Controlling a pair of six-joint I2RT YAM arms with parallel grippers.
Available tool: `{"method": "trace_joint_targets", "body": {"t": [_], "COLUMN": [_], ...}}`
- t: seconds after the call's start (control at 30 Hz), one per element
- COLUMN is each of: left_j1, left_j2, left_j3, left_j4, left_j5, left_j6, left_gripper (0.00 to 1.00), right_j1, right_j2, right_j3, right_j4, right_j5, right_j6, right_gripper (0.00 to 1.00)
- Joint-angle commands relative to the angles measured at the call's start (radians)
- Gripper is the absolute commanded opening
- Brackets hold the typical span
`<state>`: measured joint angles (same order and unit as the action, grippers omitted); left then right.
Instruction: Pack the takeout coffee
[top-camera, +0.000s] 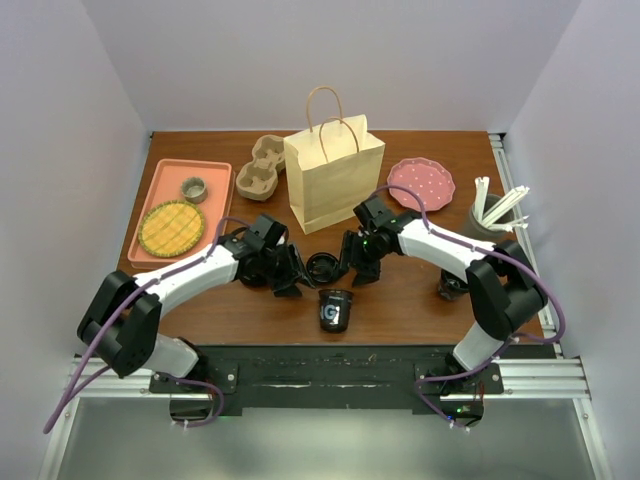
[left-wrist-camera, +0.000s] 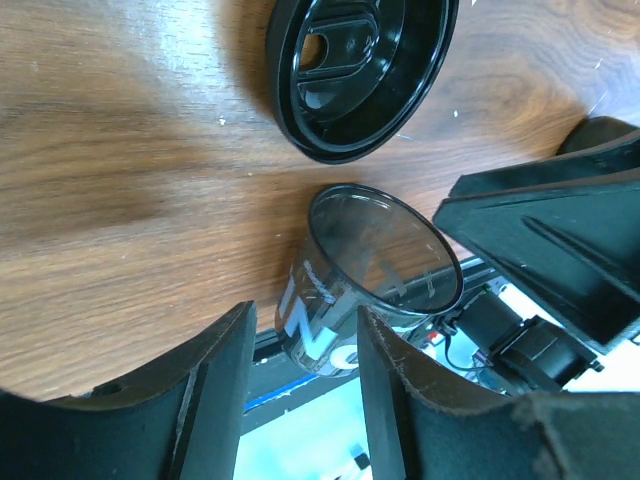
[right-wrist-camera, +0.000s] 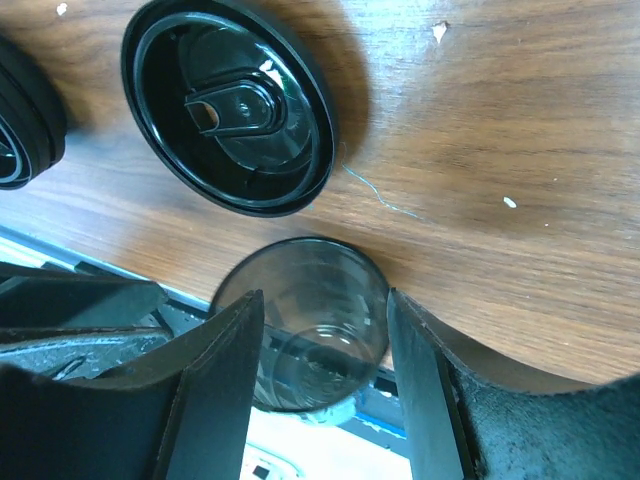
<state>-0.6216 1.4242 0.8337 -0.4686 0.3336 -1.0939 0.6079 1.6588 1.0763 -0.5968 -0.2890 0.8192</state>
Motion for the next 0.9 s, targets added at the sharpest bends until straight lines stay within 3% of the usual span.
{"method": "trace_joint_targets", "body": {"t": [0.0,0.17,0.4,0.63,0.87], "left_j1": [0.007,0.006,0.003,-0.001,-0.007], "left_j2": [-0.014,-0.079,-0.093,-0.100,-0.129], "left_j3": [0.031,0.007,-0.044,-0.053,-0.119], "left_j4": [-0.019,-0.031,0.068,0.048,0.076], "left_j5": [0.013,-0.018,0.100,0.081,0.088], "left_j6": [-0.047,-0.031,-0.032,0.091,0.098], "left_gripper": [0.48,0.49,0.52,0.52,0.52], "right_j1": [0.007,0.006,0.006,0.006,-0.019], "right_j2": [-0.024,-0.040,-0.042,0.012,0.047], "right_j3": [-0.032,-0.052,-0.036,0.027,0.080], "right_j4": [0.031,0.002,-0.017,-0.031,-0.110], "right_j5": [-0.044,-0.036,-0.004,-0.078,-0.200], "right_j6": [0.047,0.055,0.017,-0.136,-0.356], "right_gripper": [0.56,0.57,0.58,0.59,0.60]}}
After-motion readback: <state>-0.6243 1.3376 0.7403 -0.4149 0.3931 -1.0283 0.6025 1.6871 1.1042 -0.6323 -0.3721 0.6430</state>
